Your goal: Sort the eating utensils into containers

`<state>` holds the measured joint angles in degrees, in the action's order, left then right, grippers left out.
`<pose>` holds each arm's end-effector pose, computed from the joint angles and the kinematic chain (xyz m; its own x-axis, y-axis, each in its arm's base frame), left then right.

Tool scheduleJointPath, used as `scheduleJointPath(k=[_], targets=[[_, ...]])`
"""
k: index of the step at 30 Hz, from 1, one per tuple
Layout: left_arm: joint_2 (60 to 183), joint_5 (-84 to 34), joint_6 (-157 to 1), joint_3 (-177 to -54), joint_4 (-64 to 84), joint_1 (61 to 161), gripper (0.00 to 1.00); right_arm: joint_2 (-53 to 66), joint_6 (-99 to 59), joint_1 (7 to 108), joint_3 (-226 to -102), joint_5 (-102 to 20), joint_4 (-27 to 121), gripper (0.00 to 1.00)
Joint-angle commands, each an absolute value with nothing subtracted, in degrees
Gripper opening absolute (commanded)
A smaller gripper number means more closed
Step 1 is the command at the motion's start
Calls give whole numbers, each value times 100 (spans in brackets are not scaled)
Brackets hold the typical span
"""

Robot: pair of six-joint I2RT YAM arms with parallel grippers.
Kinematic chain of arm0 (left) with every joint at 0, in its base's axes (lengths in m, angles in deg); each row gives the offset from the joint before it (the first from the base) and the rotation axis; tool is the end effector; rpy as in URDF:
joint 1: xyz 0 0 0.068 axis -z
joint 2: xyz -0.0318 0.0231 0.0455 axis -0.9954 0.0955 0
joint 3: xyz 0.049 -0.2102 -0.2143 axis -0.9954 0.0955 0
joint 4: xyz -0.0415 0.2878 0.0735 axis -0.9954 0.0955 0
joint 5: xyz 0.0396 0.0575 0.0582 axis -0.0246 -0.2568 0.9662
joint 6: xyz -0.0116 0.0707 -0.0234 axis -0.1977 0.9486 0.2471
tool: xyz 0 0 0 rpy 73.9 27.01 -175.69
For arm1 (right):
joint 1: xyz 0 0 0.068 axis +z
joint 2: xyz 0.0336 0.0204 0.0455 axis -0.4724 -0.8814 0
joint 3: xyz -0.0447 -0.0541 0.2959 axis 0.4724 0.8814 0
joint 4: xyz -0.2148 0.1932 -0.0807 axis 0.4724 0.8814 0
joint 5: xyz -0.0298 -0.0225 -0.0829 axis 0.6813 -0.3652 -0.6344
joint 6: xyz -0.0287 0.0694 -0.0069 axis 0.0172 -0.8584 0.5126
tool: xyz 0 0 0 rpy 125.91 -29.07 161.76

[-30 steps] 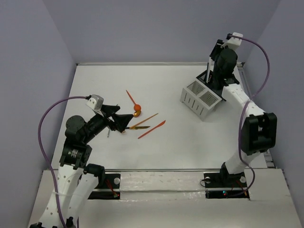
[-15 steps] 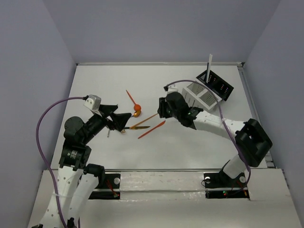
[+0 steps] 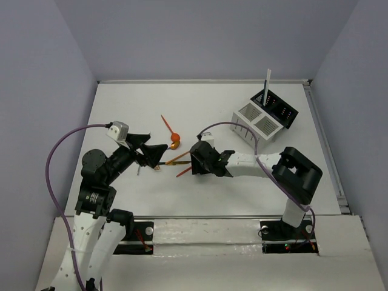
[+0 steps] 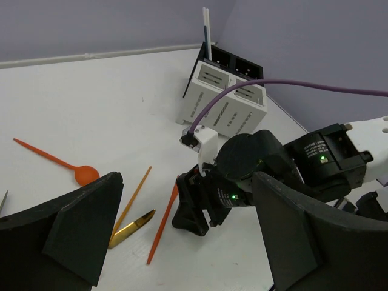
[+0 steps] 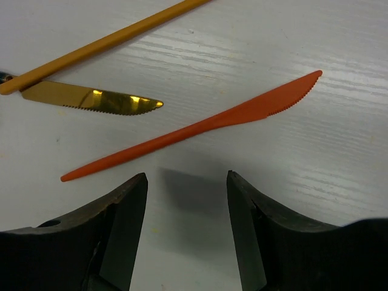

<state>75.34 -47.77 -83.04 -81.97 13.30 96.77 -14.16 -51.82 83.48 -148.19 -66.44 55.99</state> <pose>0.1495 -0.0661 0.3813 -0.0597 -0.2374 -0.9696 0.6926 0.6896 -0.2115 0.2531 0.3308 0.1531 -0.7670 -0.0639 -0.6385 -0.2472 0.9477 0.2020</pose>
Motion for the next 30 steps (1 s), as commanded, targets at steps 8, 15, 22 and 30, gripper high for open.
scheduleJointPath(k=[8, 15, 22, 30], targets=[[7445, -4904, -8331, -8298, 1029, 9700, 99, -1754, -5772, 8514, -15363, -7289, 5664, 68], [7428, -4931, -8331, -8298, 1029, 9700, 99, -2167, -5869, 8514, -15750, -7588, 6007, 62], [7428, -4913, -8331, -8298, 1037, 9700, 99, -2334, -5895, 8514, -15829, -7852, 6384, 55], [7428, -4922, -8331, -8298, 1029, 9700, 99, -2281, -5264, 8514, -15864, -8335, 7140, 44]])
